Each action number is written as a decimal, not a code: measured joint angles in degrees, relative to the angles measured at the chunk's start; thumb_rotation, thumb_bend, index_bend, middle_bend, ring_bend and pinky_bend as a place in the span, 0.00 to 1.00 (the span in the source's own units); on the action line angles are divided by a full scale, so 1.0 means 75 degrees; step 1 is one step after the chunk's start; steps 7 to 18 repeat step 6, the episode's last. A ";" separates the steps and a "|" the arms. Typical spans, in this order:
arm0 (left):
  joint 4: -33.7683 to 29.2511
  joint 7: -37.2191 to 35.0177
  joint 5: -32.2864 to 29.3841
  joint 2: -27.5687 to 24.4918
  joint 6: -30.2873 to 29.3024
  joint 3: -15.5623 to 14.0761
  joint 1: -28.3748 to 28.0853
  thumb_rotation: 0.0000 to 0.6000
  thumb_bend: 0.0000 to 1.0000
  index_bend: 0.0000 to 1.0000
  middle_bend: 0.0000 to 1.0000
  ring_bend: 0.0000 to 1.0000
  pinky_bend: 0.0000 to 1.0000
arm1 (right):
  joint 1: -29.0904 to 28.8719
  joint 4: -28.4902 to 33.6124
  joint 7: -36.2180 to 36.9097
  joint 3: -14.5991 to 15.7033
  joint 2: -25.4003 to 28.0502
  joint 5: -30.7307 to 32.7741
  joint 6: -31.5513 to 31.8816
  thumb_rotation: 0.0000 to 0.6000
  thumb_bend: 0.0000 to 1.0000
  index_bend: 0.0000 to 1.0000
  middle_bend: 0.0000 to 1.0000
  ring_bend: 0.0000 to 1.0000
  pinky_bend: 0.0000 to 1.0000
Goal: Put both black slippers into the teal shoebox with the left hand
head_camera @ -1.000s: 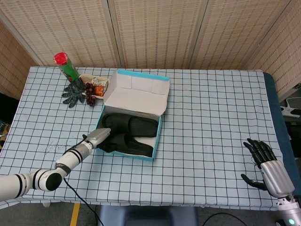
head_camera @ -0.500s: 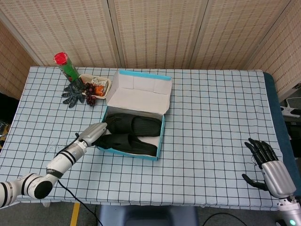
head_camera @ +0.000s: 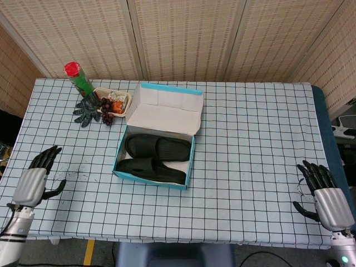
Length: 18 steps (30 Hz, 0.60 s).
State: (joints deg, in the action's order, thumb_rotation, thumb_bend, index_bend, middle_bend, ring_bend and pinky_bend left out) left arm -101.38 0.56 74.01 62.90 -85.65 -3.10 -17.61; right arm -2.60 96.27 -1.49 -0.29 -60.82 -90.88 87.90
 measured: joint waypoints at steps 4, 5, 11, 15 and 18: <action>0.0798 0.0171 0.0234 0.0305 -0.0612 -0.0180 0.0720 1.00 0.38 0.00 0.00 0.00 0.05 | 0.0027 0.0171 -0.0276 -0.0076 -0.0009 0.0250 -0.0123 1.00 0.11 0.00 0.00 0.00 0.00; 0.0945 0.0164 0.0326 0.0366 -0.0713 -0.0186 0.0809 1.00 0.38 0.00 0.00 0.00 0.05 | 0.0031 0.0206 -0.0292 -0.0076 0.0006 0.0270 -0.0152 1.00 0.11 0.00 0.00 0.00 0.00; 0.1072 0.0133 0.0431 0.0417 -0.0804 -0.0179 0.0895 1.00 0.38 0.00 0.00 0.00 0.06 | 0.0033 0.0225 -0.0319 -0.0076 0.0012 0.0278 -0.0163 1.00 0.11 0.00 0.00 0.00 0.00; 0.1072 0.0133 0.0431 0.0417 -0.0804 -0.0179 0.0895 1.00 0.38 0.00 0.00 0.00 0.06 | 0.0033 0.0225 -0.0319 -0.0076 0.0012 0.0278 -0.0163 1.00 0.11 0.00 0.00 0.00 0.00; 0.1072 0.0133 0.0431 0.0417 -0.0804 -0.0179 0.0895 1.00 0.38 0.00 0.00 0.00 0.06 | 0.0033 0.0225 -0.0319 -0.0076 0.0012 0.0278 -0.0163 1.00 0.11 0.00 0.00 0.00 0.00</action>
